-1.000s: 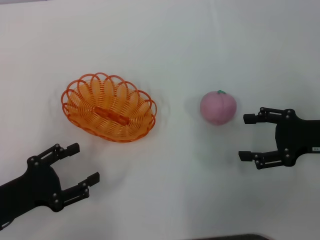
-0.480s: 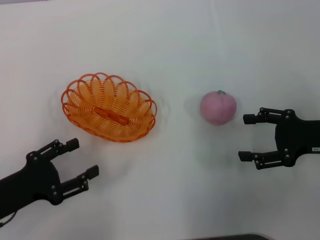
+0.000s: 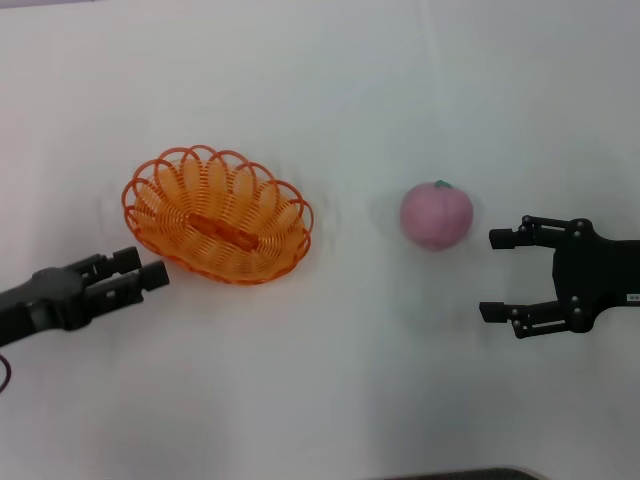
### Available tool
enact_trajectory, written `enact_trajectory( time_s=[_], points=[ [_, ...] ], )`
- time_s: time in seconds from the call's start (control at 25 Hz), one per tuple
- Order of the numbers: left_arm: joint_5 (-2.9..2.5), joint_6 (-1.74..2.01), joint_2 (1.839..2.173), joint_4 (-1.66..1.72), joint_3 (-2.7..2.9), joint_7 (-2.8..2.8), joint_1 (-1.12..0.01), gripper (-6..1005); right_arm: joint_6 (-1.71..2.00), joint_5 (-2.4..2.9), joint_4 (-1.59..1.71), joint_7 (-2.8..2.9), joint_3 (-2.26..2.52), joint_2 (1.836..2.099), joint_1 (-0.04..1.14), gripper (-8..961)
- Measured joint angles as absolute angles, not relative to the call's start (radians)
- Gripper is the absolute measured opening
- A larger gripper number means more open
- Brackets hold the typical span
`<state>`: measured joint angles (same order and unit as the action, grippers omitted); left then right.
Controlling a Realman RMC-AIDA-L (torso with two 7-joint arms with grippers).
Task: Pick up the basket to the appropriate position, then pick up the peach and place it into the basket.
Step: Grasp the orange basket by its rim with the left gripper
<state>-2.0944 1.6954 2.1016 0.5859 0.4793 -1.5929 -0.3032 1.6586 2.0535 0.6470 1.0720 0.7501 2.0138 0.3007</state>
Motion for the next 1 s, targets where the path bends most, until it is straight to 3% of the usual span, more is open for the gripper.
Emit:
enact_trajectory(
  time_s=[0.64,1.0],
  points=[
    [-2.189,1.595,2.069,0.770,0.504,-2.086,-0.414,786,1.668,2.054,0.647,1.078,0.758,2.011,0.308,944],
    [-2.283,1.424,2.102,0.951,0.705,-2.217,-0.451,786,1.668,2.076,0.647,1.097,0.755,2.009,0.320,944]
  ],
)
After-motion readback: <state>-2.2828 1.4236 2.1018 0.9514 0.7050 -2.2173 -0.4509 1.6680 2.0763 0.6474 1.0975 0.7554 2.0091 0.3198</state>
